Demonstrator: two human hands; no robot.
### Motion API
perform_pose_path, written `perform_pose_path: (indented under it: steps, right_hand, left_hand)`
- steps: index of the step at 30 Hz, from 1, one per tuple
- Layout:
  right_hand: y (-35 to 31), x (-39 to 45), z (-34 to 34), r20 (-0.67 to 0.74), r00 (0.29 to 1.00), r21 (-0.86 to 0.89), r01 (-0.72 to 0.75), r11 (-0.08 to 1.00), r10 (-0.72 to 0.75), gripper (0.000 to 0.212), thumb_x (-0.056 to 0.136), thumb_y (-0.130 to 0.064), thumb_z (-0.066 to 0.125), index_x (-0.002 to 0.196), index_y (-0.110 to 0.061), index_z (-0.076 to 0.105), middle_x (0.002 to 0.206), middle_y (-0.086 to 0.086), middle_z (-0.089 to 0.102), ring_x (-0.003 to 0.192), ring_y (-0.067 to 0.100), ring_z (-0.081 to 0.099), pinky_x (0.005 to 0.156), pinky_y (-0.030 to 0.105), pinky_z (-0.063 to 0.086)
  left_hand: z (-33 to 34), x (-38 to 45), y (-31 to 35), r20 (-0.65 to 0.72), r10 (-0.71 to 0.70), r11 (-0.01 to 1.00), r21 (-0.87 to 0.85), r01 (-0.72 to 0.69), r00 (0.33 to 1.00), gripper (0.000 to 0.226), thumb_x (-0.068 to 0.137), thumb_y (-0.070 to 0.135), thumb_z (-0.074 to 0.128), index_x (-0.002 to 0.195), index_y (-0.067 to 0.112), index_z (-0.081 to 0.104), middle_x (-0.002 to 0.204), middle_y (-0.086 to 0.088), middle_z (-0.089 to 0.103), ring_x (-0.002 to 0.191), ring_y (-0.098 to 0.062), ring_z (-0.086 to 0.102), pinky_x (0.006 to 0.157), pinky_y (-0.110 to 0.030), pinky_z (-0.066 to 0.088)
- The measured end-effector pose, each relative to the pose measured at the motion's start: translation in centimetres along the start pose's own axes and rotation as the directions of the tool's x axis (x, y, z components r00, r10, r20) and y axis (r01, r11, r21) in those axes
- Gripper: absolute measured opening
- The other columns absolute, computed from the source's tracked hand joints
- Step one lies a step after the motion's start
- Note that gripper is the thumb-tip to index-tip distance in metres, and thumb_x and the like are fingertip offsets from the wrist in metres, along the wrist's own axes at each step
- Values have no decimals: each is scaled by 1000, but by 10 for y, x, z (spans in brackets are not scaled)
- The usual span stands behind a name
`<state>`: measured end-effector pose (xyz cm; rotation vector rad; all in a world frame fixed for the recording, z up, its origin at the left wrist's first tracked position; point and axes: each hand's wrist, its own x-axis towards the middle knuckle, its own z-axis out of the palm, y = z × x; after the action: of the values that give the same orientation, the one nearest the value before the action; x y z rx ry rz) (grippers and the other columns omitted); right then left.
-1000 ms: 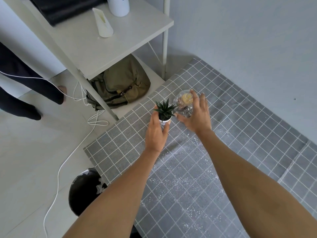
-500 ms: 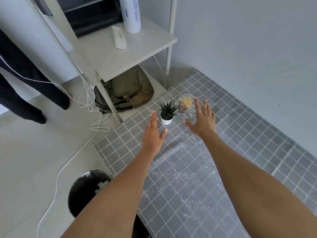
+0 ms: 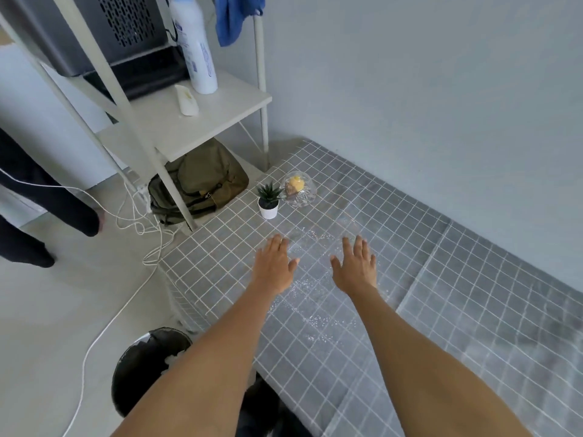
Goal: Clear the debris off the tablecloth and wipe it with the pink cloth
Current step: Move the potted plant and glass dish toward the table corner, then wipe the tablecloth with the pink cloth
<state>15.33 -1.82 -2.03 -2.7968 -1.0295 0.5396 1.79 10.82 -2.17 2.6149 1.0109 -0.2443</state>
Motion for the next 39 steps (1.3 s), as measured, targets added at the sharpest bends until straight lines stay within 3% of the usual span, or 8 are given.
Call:
perform_pose_path:
  steps: [10,19,29,39]
  right_hand:
    - [59,-95,-3,-57,976,66,-205,976,209,61,103,-44,25,154,-19,4,161,11,-8,148,27,-9,118,46,0]
    - [84,-201,21,-72,896,168,-421,891,437,59,103,-42,26,154,-19,7,161,10,-7,148,26,-10,119,46,0]
    - [113,-306,54,-53,826,207,-540,816,561,60,102,-41,29,154,-19,8,162,8,-4,148,25,-8,119,47,1]
    - [190,-366,66,35,824,162,-563,811,565,62,102,-44,26,154,-23,-1,160,8,-12,147,25,-13,118,45,-3]
  left_hand:
    - [-1,-42,63,73,203,974,84,-208,977,61,102,39,31,151,9,12,160,-10,6,147,-26,7,118,-46,14]
    - [22,-107,92,173,422,895,82,-439,890,62,102,37,32,151,9,8,160,-10,2,147,-25,4,118,-47,11]
    - [59,-180,109,302,499,832,97,-547,813,64,102,39,30,151,9,3,160,-10,-5,147,-25,-2,119,-46,6]
    - [103,-238,174,313,518,815,100,-570,796,64,101,42,31,151,9,7,160,-10,-4,147,-25,-1,119,-45,8]
